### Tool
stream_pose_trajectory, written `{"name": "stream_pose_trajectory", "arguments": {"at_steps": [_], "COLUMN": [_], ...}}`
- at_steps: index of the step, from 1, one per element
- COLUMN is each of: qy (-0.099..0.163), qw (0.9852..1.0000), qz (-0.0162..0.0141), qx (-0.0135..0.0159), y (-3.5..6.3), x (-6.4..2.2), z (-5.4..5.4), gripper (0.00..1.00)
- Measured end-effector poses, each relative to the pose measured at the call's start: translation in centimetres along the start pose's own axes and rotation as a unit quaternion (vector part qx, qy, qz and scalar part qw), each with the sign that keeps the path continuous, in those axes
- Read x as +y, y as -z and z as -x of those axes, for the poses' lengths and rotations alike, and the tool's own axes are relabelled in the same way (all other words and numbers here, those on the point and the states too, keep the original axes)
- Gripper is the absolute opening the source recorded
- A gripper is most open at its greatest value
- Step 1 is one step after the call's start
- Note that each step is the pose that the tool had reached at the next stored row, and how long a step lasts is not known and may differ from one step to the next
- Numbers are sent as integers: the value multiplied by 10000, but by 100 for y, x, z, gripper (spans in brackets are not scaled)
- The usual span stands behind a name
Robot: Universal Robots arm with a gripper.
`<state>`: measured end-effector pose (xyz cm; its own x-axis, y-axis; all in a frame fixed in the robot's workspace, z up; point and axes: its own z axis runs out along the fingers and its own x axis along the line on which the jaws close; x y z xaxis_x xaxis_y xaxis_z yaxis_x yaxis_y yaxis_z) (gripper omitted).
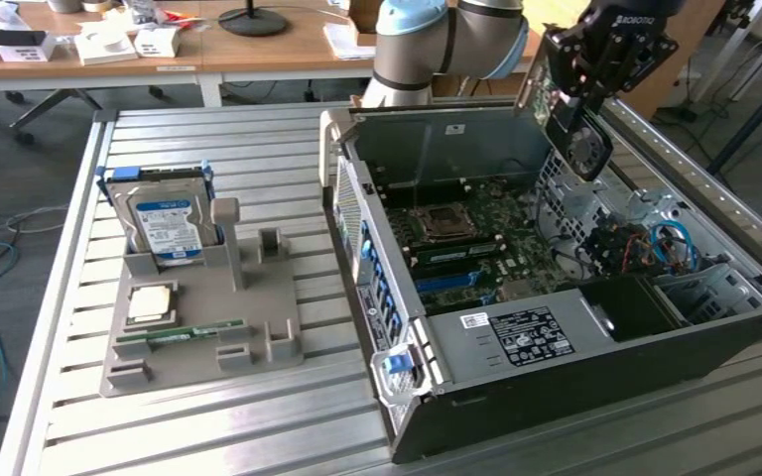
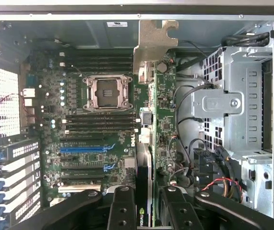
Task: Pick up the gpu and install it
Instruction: 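Insert the gpu into the slot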
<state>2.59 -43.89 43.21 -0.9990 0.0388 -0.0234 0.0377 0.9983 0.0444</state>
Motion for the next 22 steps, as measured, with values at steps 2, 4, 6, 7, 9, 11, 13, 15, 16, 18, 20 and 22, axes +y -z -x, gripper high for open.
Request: {"name": "stream_pose_trajectory", "arguments": {"at_steps": [2,4,6,7,9,11,13,15,16,18,20,22], "qy": [77,183,330,410,575,746,909,1071,1152,1313,1482,1640], "qw": [10000,9998,9995,9992,9983,9972,9958,9942,9933,9913,9889,9864], "qz": [2,4,6,8,10,11,11,11,11,10,9,10], "qx": [3,8,15,18,26,33,41,48,51,59,66,73], "y": [0,0,0,-1,-1,-1,-1,-1,-1,-1,-1,-2], "x": [0,0,0,0,0,0,0,-1,0,-1,0,0], "z": [0,0,0,0,0,-1,-1,-1,-1,-1,-1,-1], "gripper": [26,26,26,26,26,26,26,26,26,26,26,26]}}
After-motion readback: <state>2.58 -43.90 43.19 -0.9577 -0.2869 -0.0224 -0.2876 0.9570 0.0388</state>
